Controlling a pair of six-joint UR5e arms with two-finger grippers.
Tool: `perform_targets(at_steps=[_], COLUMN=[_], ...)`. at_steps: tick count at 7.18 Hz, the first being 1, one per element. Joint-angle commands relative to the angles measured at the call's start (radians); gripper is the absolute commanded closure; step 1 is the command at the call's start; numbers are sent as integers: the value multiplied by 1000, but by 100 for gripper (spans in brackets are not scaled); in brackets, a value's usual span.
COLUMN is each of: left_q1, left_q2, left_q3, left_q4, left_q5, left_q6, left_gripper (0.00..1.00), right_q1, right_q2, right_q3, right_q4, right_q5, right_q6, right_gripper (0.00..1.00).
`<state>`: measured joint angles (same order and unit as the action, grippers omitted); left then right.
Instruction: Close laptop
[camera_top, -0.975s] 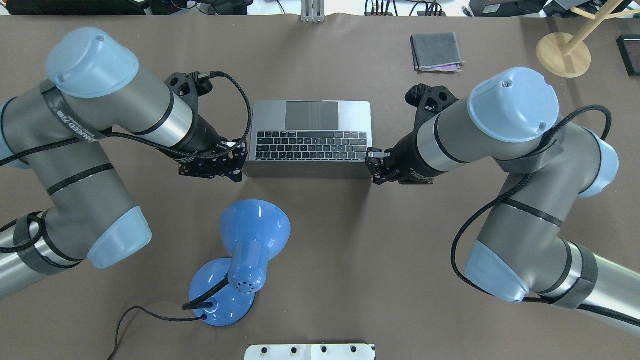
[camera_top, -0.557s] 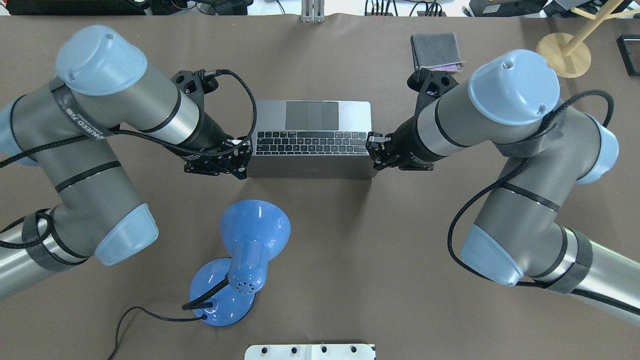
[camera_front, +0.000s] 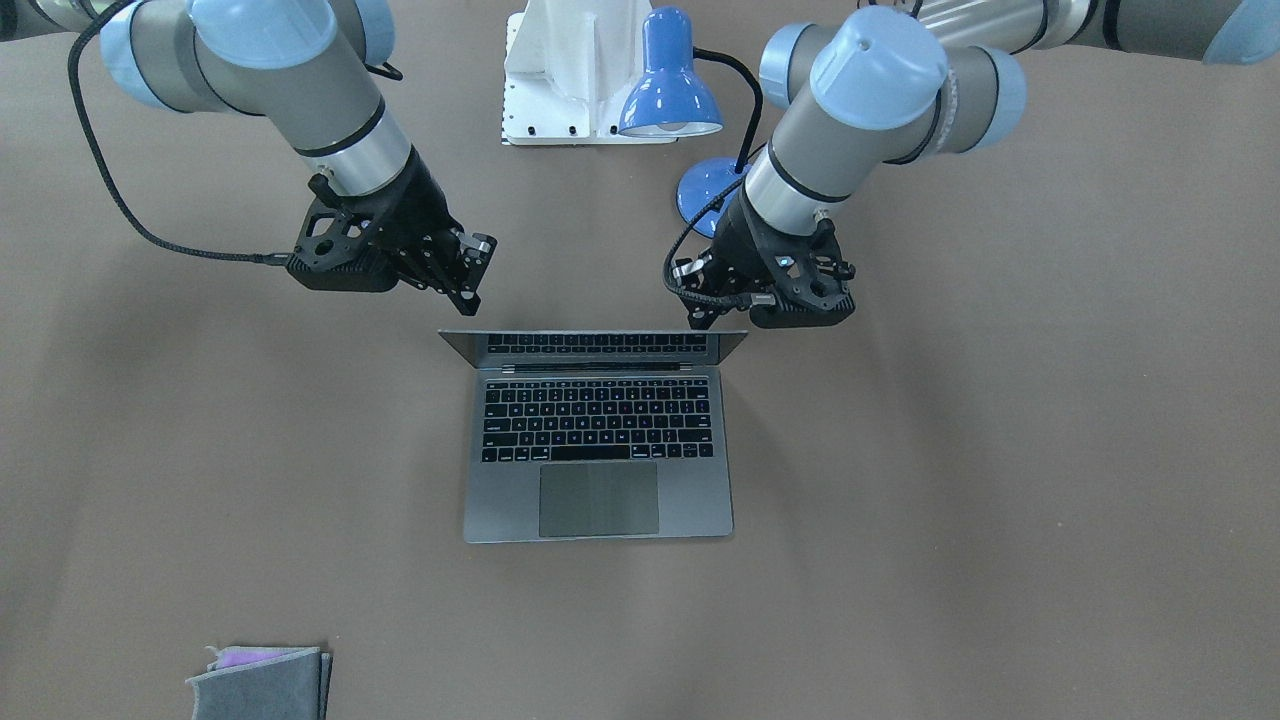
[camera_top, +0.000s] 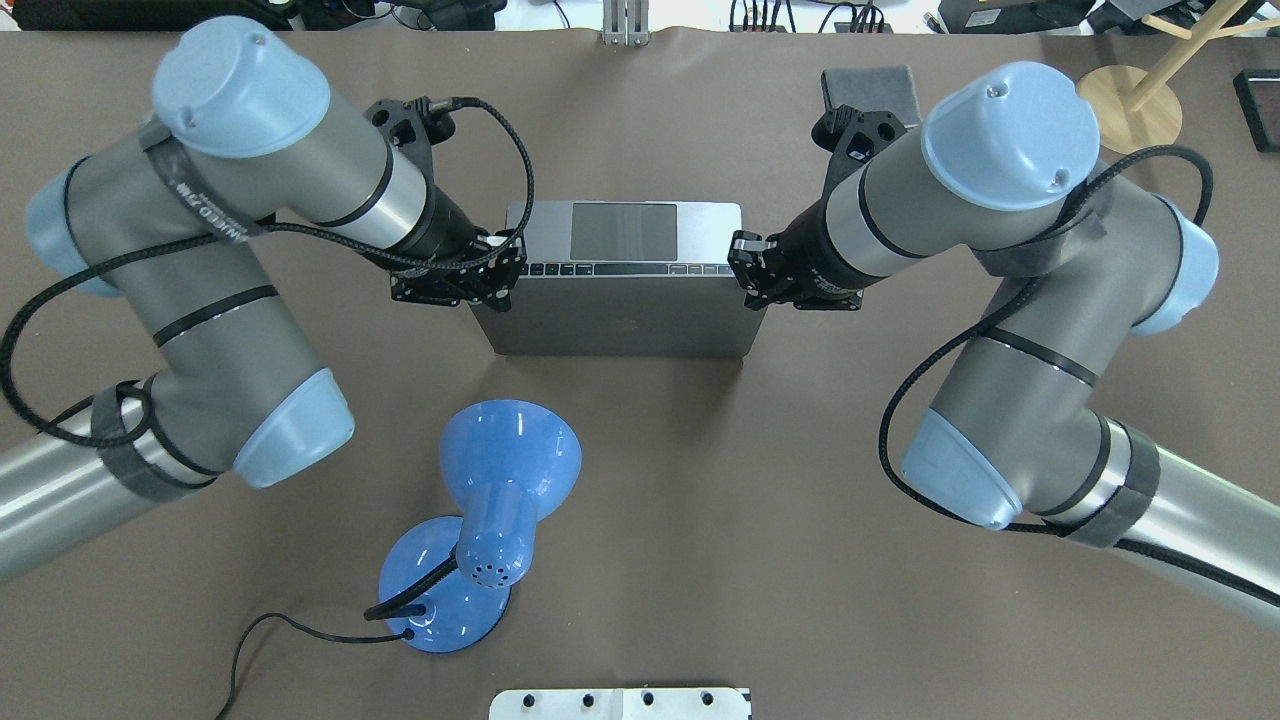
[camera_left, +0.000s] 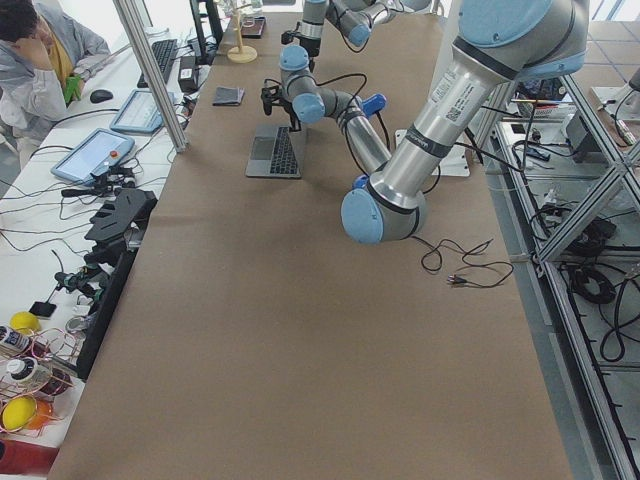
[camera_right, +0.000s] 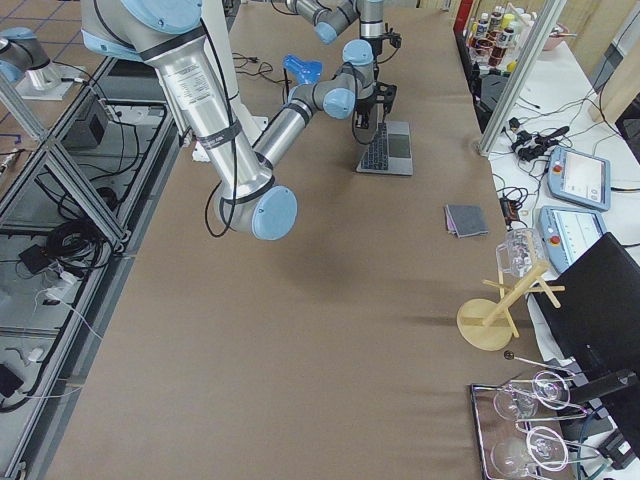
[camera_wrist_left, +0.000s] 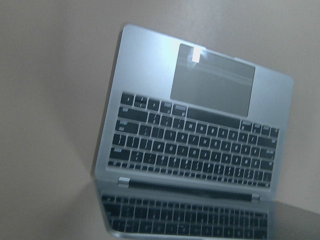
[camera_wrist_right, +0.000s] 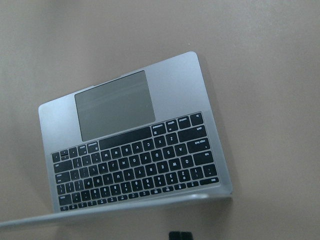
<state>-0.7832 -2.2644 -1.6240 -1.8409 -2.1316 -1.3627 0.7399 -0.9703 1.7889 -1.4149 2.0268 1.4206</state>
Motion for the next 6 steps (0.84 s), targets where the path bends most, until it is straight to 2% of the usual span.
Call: perform_targets(at_steps=[1, 2, 3, 4, 6], left_q1=[-41, -39, -39, -38, -25], left_q2=[-29, -70, -99, -106, -165], left_q3=[126, 191, 269, 338, 455], left_q4=[-104, -106, -147, -214, -242], left_q5=[12, 57, 61, 68, 136], left_q6=[11, 23, 25, 25, 66], left_gripper=[100, 100, 100, 100, 100], right_q1=[36, 47, 61, 62, 64], right_q2=[112, 163, 192, 227, 298], right_q3=[-168, -290, -412, -515, -652], right_q4=[7, 86, 184, 221, 229], right_q5=[12, 13, 15, 23, 44], right_q6=[-34, -35, -35, -37, -52], right_gripper=[100, 100, 100, 100, 100])
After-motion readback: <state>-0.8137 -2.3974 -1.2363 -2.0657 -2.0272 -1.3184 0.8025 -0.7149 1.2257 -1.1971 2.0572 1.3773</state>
